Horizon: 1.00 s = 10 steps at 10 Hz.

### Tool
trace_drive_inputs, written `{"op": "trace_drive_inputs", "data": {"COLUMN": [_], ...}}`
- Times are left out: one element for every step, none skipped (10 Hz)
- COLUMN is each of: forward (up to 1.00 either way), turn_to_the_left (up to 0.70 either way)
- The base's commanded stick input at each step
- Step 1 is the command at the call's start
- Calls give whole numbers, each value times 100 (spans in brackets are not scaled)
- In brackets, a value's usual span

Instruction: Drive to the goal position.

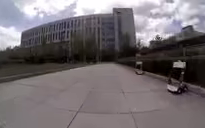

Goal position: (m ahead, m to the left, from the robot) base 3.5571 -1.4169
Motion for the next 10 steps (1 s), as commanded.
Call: {"op": "trace_drive_inputs", "data": {"forward": [70,70,70,70,70,70,70,70,70,70], "turn_to_the_left": [0,0,0,0,0,-23,-35,-35,-35,-35]}}
